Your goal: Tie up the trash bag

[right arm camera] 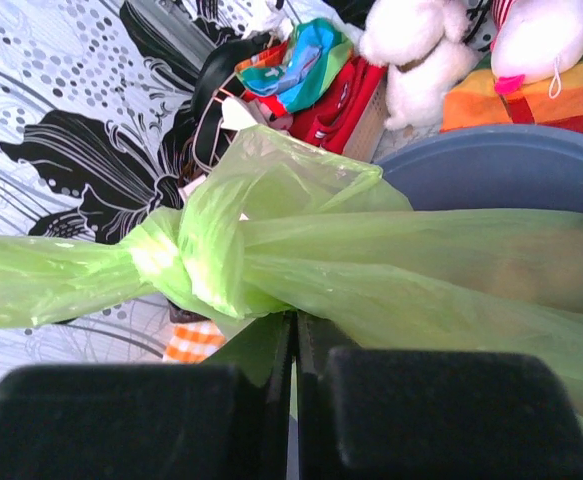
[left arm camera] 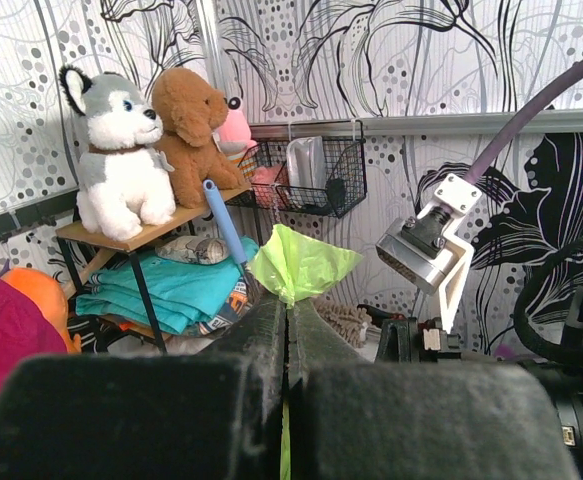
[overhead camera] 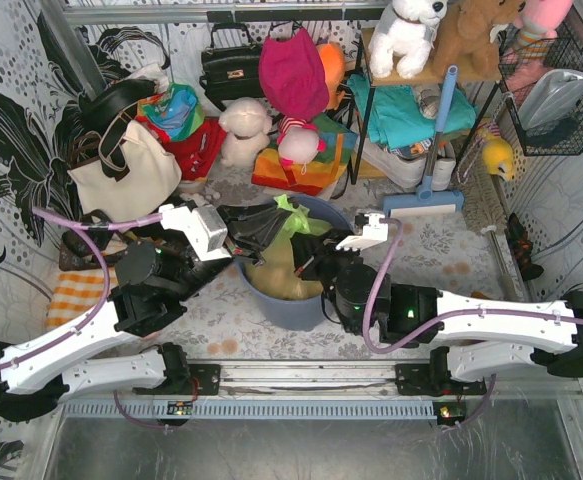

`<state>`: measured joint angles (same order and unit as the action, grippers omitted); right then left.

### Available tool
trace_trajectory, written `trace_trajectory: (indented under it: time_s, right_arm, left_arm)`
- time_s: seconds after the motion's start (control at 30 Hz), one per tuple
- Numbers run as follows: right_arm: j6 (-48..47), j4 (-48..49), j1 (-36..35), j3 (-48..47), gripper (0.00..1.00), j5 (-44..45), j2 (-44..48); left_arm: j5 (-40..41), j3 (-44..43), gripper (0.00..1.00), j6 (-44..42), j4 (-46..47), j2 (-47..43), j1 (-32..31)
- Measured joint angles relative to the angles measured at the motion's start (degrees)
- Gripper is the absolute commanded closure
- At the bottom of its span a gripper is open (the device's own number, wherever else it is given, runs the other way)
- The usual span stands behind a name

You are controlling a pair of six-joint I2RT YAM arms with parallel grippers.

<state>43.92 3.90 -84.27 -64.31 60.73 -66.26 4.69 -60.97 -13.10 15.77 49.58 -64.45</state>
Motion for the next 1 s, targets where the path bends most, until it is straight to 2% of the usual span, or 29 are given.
trace_trajectory:
  time_s: [0.47,0.6,0.77,0.93,1.0]
  right_arm:
    - [-9.81,17.14,0.00,3.93,1.00,7.93,-0.37]
    - [-13.42,24.46,0.00,5.97,1.00,10.60,-1.42]
    - [-23.58,42.16,0.00,10.27,1.00,12.02,-5.44]
    - [-36.72,62.23,0.00,10.49,1.00,12.39,-12.20]
    - [-43.19,70.77,0.00,10.36,1.00,12.59,-14.99]
  left_arm:
    - [-1.27,0.00,0.97,1.20,-0.92,0.39,0.00]
    - [-2.03,0.00,0.91,1.73,-1.27,0.68,0.00]
    - [-2.32,0.00,0.88,2.34,-1.46,0.66,0.00]
    - [-2.54,0.00,0.85,2.84,-1.46,0.59,0.00]
    - [-2.78,0.00,0.76,3.02,-1.57,0.59,0.00]
